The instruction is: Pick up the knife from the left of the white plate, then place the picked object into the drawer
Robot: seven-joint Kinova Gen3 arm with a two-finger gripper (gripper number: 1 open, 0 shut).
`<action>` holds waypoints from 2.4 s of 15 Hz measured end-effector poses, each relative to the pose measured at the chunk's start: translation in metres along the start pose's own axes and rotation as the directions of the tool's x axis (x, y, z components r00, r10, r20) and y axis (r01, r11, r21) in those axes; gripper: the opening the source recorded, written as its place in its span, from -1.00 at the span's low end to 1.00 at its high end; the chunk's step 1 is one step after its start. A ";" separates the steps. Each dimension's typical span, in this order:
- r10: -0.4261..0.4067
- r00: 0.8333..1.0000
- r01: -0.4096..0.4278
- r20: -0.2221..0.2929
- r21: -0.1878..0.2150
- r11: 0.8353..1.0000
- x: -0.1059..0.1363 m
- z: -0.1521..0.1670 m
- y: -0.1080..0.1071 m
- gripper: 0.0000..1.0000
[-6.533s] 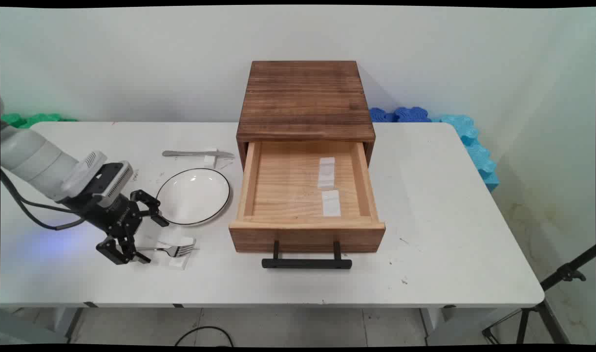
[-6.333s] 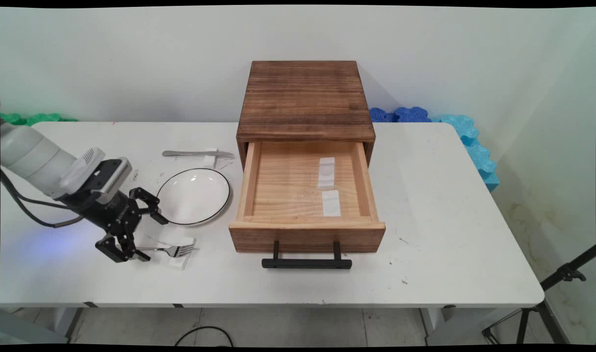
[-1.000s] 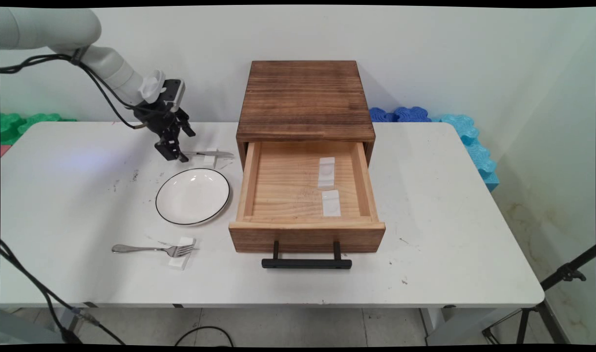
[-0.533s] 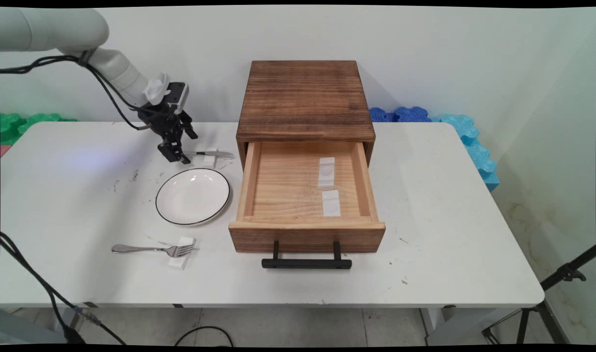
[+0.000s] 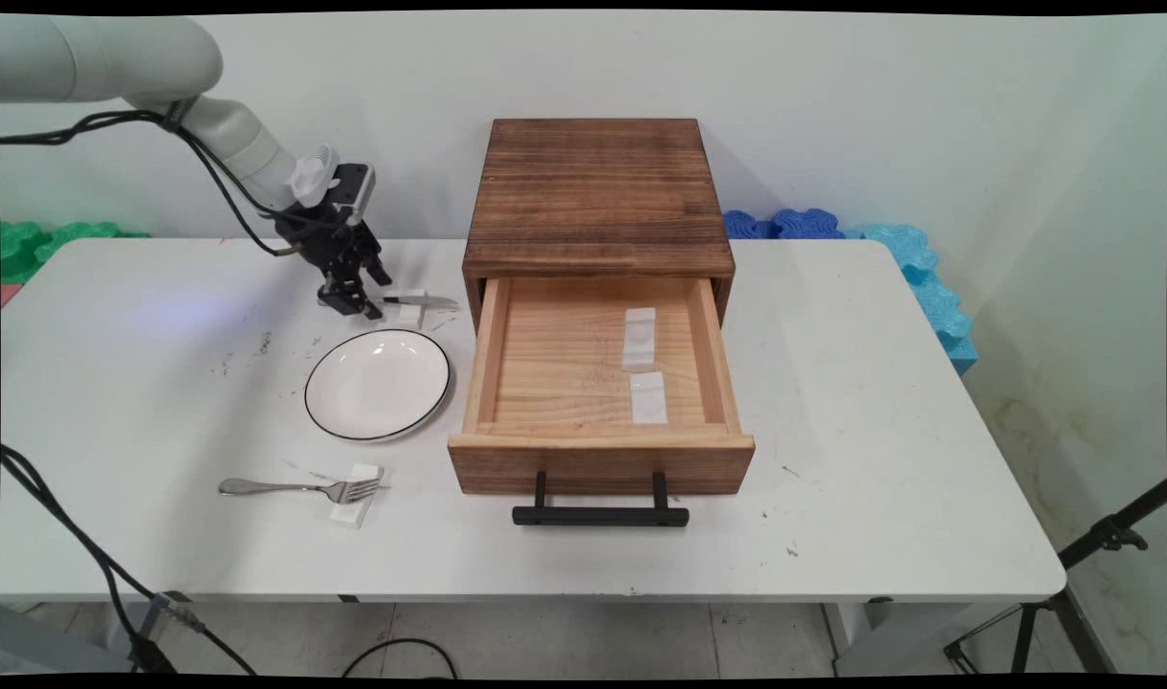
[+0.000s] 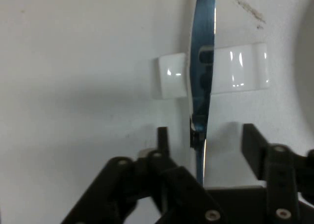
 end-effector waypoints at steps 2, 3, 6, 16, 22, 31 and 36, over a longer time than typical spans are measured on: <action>0.000 1.000 0.000 0.001 -0.001 1.000 0.000 0.001 -0.001 -1.00; 0.000 1.000 0.000 0.002 -0.002 1.000 0.001 0.002 -0.001 -1.00; 0.003 1.000 -0.003 0.006 -0.005 1.000 0.000 0.004 0.001 -1.00; -0.006 1.000 0.006 0.008 0.006 1.000 0.001 0.005 0.004 -1.00; -0.007 1.000 0.007 -0.003 0.040 0.999 0.006 -0.021 0.013 -1.00; 0.015 1.000 -0.014 -0.008 0.085 0.996 0.013 -0.079 0.040 -1.00; 0.027 0.999 -0.024 -0.020 0.108 0.994 0.028 -0.115 0.064 -1.00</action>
